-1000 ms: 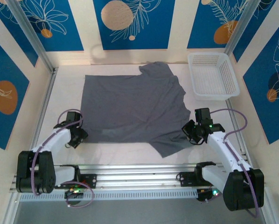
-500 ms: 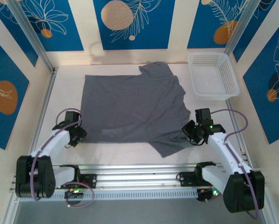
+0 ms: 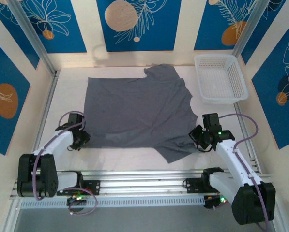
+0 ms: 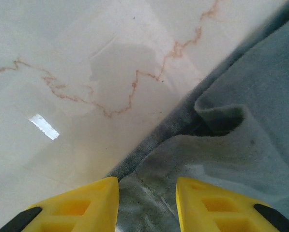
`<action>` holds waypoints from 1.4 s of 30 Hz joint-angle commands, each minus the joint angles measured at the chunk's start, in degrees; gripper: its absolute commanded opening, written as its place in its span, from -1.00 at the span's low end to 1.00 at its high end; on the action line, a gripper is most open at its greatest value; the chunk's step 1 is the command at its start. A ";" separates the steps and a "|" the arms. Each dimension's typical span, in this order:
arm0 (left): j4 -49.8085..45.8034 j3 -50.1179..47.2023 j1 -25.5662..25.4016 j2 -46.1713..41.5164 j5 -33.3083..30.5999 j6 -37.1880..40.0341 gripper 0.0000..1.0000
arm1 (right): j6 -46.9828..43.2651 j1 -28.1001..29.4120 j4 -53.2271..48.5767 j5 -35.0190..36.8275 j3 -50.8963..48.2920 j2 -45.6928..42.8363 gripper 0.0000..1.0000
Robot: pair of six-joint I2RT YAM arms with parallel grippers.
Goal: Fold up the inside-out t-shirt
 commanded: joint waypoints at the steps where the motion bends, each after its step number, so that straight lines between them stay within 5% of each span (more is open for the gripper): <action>1: 0.53 1.06 0.81 1.11 0.24 -0.75 -0.32 | 0.99 0.36 -2.18 0.94 0.22 -1.05 -1.00; 19: -2.94 1.60 1.21 -0.69 -2.36 -0.32 -0.74 | 2.50 0.44 -4.16 2.88 0.54 -1.93 -1.00; 28: -10.57 -2.34 1.46 -14.81 -5.70 -0.13 -0.69 | 2.92 -4.41 -4.56 3.00 -3.36 -2.10 -1.00; 34: -5.46 -6.80 1.57 -14.94 -0.37 0.59 -0.74 | 1.24 -6.19 -3.20 -0.13 -5.23 -2.46 -1.00; 38: -0.25 -7.37 1.57 -15.82 5.85 -0.07 -0.47 | 0.94 -6.09 -2.43 -1.51 -4.90 -2.46 -1.00; 42: 0.29 -7.60 1.54 -15.55 5.44 -1.59 -0.43 | 1.01 -6.00 -2.35 -1.66 -4.44 -2.37 -1.00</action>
